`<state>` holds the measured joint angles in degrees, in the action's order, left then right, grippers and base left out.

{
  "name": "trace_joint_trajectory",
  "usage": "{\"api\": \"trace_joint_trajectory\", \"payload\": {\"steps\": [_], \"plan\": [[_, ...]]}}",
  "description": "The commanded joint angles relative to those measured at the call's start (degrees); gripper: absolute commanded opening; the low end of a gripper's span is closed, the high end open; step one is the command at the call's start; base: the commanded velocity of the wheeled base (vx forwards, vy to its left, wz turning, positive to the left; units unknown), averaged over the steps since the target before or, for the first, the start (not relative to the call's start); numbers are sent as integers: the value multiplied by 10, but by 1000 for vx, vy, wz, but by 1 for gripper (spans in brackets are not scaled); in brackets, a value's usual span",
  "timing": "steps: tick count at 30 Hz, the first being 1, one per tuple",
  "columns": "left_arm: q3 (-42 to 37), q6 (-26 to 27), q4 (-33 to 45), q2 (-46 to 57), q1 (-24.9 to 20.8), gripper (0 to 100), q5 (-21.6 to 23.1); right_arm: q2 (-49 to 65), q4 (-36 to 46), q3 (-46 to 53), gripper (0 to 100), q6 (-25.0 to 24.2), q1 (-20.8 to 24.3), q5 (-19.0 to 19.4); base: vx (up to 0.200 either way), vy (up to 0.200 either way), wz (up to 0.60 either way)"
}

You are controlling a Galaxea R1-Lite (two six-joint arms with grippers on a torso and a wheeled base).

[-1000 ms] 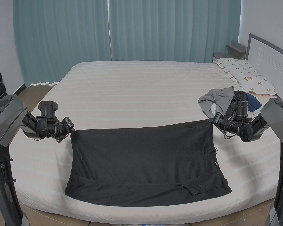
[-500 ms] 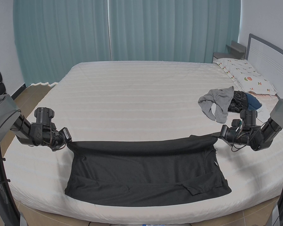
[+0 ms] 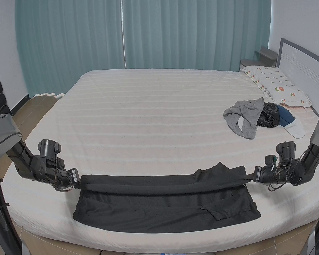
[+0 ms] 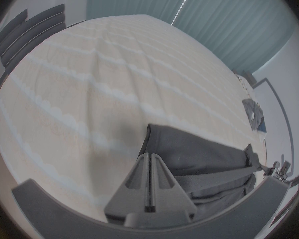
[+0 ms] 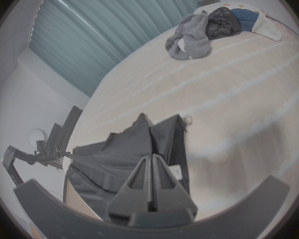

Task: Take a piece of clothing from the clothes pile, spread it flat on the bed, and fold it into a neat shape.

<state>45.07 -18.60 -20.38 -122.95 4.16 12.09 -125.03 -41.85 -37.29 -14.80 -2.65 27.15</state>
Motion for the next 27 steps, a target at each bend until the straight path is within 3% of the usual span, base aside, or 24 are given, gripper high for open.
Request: {"api": "trace_joint_trajectory", "payload": {"steps": [1,9,10,11,16,22,27], "plan": [[-18,8,0,-6,-7,0,-1,-20,0,13,0,6,1,0,0,0,0],[-25,8,1,-21,-21,0,-5,-39,4,18,0,10,5,-2,0,0,0],[-28,8,0,-21,-25,0,-5,-40,1,20,100,11,5,-2,0,0,0],[-29,8,1,-20,-27,100,-7,-38,-1,20,100,11,5,-1,0,0,0],[-29,5,1,-13,-28,100,-8,-12,-1,17,100,0,2,2,0,0,0],[-30,-4,1,30,-16,100,-2,44,-1,9,100,-78,-3,0,0,0,0],[-8,-65,-2,41,-8,100,2,71,5,15,100,-131,2,-17,0,0,0]]}}
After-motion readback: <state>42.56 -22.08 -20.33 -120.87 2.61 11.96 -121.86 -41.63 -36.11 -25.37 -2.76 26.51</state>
